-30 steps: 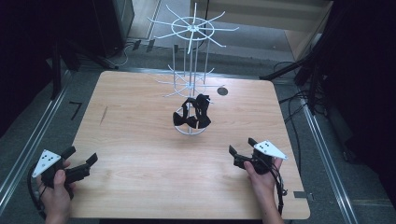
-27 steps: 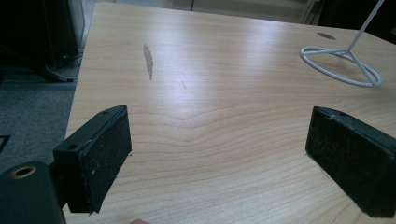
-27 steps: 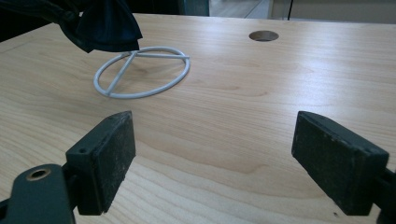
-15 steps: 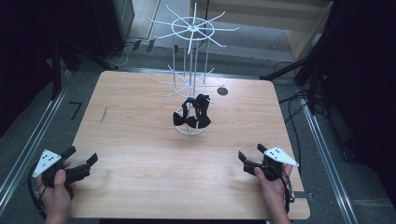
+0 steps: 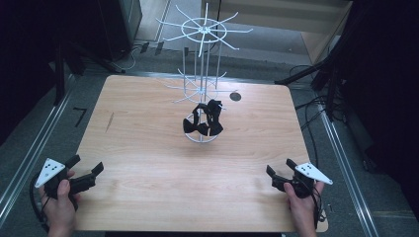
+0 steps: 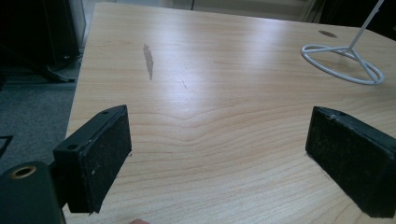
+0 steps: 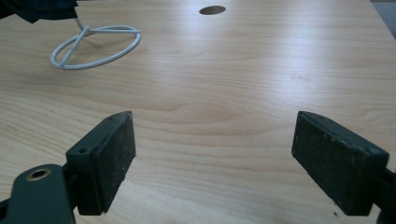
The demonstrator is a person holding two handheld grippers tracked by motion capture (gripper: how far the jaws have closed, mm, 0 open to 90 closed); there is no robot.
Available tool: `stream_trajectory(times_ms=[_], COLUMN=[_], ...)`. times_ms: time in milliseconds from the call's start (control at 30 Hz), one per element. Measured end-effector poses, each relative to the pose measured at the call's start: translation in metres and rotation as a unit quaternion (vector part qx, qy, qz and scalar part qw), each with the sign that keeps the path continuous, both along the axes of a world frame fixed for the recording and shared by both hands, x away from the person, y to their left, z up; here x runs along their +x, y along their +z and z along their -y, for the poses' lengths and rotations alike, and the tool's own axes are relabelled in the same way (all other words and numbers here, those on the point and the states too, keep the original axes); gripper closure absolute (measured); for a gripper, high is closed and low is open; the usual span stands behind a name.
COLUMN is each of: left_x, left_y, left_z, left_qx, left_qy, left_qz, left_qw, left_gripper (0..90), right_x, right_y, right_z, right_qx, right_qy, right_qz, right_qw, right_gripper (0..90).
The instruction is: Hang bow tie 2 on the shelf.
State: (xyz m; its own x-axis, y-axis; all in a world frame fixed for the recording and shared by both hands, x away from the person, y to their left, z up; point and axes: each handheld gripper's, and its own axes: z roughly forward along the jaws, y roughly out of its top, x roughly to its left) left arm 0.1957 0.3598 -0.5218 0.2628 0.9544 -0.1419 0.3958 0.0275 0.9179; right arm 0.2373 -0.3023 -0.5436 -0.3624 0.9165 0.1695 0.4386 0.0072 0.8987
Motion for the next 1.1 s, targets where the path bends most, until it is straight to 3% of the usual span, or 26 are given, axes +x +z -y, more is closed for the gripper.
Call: stream_trajectory(times_ms=[333, 1100], left_x=[0.000, 0.001], left_y=[0.000, 0.000], left_z=[0.001, 0.002], left_qx=[0.002, 0.010], left_qy=[0.000, 0.000], left_qz=[-0.001, -0.003], left_qw=[1.0000, 0.9999], left_gripper=[7.9, 7.9], right_x=[-0.012, -0.036], right_y=[-0.003, -0.006], right_z=[0.032, 0.069], right_qx=[0.002, -0.002], right_qy=[-0.029, -0.051], right_qz=[-0.004, -0.008], right_qw=[0.9996, 0.9987], right_gripper=[14.1, 14.1])
